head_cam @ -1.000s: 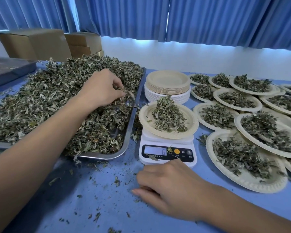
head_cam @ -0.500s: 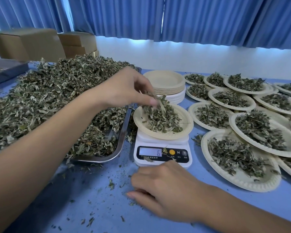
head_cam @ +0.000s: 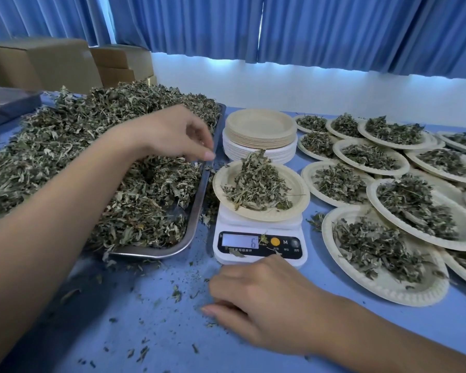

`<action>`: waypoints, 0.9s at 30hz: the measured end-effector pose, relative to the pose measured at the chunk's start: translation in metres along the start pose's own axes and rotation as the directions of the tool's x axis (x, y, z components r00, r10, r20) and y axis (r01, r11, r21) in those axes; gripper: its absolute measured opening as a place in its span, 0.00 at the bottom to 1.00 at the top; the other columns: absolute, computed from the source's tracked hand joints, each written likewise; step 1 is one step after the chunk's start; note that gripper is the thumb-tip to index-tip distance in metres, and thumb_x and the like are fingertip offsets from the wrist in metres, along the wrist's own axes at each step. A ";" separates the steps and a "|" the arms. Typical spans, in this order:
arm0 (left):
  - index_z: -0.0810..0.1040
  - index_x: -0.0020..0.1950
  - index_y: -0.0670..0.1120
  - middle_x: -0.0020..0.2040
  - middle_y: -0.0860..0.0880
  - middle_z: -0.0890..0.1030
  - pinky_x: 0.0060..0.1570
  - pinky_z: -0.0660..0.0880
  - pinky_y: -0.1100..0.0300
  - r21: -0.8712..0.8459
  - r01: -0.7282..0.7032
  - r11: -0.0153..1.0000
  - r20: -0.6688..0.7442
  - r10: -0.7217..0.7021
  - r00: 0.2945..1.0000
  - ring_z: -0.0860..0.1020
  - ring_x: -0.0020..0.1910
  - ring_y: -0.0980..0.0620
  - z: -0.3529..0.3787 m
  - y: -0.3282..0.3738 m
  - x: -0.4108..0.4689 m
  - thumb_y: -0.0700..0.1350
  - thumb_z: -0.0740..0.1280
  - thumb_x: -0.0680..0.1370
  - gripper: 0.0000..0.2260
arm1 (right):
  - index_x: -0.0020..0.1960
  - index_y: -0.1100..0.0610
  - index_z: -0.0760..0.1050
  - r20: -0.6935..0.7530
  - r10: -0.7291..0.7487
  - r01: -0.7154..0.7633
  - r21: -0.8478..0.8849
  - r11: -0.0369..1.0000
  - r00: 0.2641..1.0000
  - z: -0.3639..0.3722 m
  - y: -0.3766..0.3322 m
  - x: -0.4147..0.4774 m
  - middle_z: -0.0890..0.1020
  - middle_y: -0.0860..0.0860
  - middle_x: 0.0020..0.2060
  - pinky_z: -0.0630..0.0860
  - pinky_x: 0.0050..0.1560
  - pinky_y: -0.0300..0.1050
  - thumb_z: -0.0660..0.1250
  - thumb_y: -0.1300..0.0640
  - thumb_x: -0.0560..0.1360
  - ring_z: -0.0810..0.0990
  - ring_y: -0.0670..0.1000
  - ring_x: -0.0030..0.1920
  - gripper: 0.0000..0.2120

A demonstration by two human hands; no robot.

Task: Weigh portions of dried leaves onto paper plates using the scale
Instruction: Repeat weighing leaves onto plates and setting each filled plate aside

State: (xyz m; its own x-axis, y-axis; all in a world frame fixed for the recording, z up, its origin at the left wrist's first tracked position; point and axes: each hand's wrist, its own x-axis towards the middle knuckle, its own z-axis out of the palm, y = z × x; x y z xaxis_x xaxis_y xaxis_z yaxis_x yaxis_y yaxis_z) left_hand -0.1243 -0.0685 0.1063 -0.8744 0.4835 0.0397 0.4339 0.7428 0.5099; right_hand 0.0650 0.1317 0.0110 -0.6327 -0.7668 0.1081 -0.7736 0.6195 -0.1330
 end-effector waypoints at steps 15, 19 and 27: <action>0.81 0.48 0.44 0.36 0.55 0.78 0.35 0.68 0.59 0.393 0.161 0.905 0.220 -0.263 0.940 0.74 0.35 0.55 0.023 -0.024 0.009 0.40 0.79 0.70 0.10 | 0.43 0.47 0.59 -0.024 0.003 -0.003 -0.008 1.000 1.000 0.003 0.000 0.001 0.67 0.44 0.37 0.74 0.35 0.54 0.55 0.43 0.85 0.73 0.54 0.37 0.14; 0.80 0.46 0.47 0.37 0.55 0.77 0.37 0.67 0.59 0.365 0.140 0.920 0.223 -0.232 0.947 0.73 0.36 0.55 0.019 -0.024 0.007 0.41 0.79 0.71 0.10 | 0.43 0.47 0.59 -0.028 0.002 -0.003 -0.006 1.000 1.000 0.002 0.000 0.000 0.64 0.43 0.37 0.74 0.34 0.54 0.56 0.43 0.85 0.72 0.54 0.36 0.14; 0.80 0.46 0.48 0.39 0.51 0.78 0.39 0.70 0.57 0.249 0.127 0.960 0.123 -0.161 0.979 0.75 0.36 0.52 0.016 -0.019 0.005 0.42 0.79 0.71 0.10 | 0.43 0.48 0.60 0.005 0.013 -0.013 -0.006 1.000 1.000 0.001 -0.001 0.000 0.66 0.44 0.38 0.73 0.37 0.55 0.55 0.43 0.85 0.72 0.53 0.37 0.15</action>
State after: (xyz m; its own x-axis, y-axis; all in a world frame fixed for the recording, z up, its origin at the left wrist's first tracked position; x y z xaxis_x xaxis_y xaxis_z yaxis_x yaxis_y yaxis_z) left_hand -0.1336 -0.0730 0.0830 -0.8995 0.4109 -0.1489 0.3600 0.8897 0.2808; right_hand 0.0652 0.1308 0.0104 -0.6422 -0.7598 0.1013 -0.7658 0.6301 -0.1282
